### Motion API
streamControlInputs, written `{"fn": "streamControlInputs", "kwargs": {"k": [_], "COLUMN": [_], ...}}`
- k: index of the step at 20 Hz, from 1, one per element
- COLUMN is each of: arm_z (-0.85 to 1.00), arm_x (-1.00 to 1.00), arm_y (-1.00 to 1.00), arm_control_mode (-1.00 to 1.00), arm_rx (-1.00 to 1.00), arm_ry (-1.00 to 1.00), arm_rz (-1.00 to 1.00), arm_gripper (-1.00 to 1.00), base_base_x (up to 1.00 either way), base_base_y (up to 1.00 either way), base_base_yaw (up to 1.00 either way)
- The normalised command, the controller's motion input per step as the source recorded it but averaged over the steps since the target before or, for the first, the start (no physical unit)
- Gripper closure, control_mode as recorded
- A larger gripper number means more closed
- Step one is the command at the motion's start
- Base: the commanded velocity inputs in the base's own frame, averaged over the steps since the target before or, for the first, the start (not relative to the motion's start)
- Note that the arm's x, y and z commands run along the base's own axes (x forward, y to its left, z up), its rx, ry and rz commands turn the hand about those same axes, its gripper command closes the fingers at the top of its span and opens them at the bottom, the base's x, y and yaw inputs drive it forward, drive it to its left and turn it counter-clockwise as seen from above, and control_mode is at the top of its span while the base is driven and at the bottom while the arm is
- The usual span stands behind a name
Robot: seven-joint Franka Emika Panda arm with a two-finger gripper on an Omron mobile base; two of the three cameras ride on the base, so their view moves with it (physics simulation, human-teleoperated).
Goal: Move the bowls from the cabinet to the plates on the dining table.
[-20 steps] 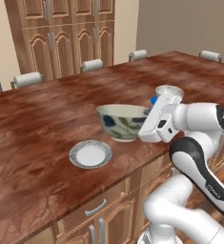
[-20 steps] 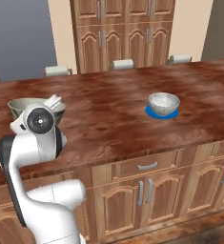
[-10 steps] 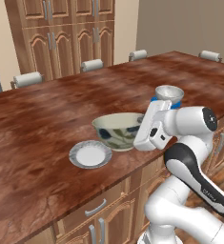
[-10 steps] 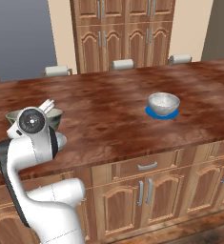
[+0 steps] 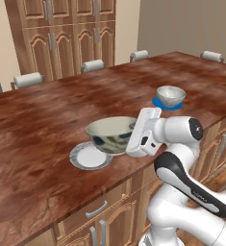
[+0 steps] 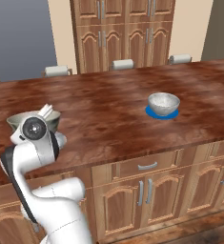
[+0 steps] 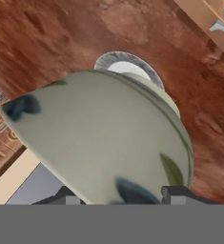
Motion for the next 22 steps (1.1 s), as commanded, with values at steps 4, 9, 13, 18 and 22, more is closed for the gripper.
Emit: {"fn": "streamControlInputs", "kwargs": {"k": [4,9,13,18,22], "arm_z": [-0.61,-0.57,-0.54,-0.57,-0.65], "arm_x": [0.46,0.47,0.44,0.35,0.36], "arm_y": [0.00,0.00,0.00,0.00,0.00], "arm_control_mode": [-1.00,-1.00,-1.00,-1.00,-1.00], "arm_rx": [-0.17,-0.17,-0.18,-0.20,-0.23], "arm_ry": [-0.23,-0.23,-0.24,-0.25,-0.25], "arm_rz": [0.29,0.28,0.28,0.28,0.30], "arm_gripper": [1.00,1.00,1.00,1.00,1.00], "base_base_x": [0.00,0.00,0.00,0.00,0.00], "base_base_y": [0.00,0.00,0.00,0.00,0.00], "base_base_yaw": [0.00,0.00,0.00,0.00,0.00]}}
